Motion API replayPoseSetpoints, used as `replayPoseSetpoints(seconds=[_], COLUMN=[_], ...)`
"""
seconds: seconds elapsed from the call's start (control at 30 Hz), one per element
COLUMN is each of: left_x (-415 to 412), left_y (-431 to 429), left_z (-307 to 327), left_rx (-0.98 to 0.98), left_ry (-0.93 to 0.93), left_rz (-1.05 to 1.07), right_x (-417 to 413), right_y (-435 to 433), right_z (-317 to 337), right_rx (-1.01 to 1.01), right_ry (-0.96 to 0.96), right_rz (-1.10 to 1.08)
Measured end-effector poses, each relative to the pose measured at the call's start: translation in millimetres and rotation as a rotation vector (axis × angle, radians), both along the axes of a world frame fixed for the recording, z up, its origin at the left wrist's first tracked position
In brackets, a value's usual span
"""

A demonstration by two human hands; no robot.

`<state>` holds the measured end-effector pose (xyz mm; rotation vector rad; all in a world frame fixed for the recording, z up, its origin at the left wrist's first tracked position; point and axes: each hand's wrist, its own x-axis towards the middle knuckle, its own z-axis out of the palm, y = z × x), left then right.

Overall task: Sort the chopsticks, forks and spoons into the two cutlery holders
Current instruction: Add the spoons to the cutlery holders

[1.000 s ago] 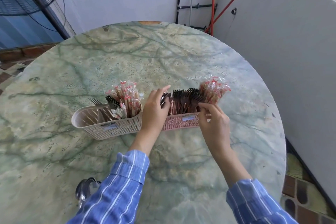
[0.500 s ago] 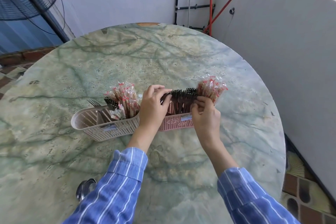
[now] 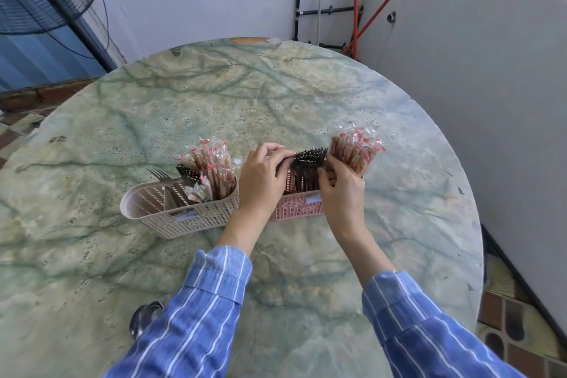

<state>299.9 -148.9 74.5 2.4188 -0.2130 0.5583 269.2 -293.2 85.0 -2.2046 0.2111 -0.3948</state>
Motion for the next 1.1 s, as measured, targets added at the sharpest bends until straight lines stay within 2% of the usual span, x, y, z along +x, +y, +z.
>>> replayPoseSetpoints(seconds=[0.2,0.37,0.53,0.77,0.87,1.1], left_x=[-4,-4,0,-2,-5,-5], left_y=[3,6,3,5,9,9], left_z=[6,4,3,2,-3,-8], left_rx=[-0.096,-0.098,-0.124,-0.169,-0.237,-0.233], left_ry=[0.076,0.088,0.058,0.072,0.067,0.034], left_rz=[-0.114,-0.149,-0.140,-0.122,-0.123,-0.110], right_x=[3,2,7,8,5,2], right_y=[9,9,4,-2,-2,-2], right_z=[1,-1,0,-4,-5,1], right_rx=[0.121,0.210,0.158,0.023,0.056,0.076], right_ry=[0.056,0.038,-0.025,0.014,0.025,0.028], right_rz=[0.036,0.075,0.061,0.100,0.105,0.106])
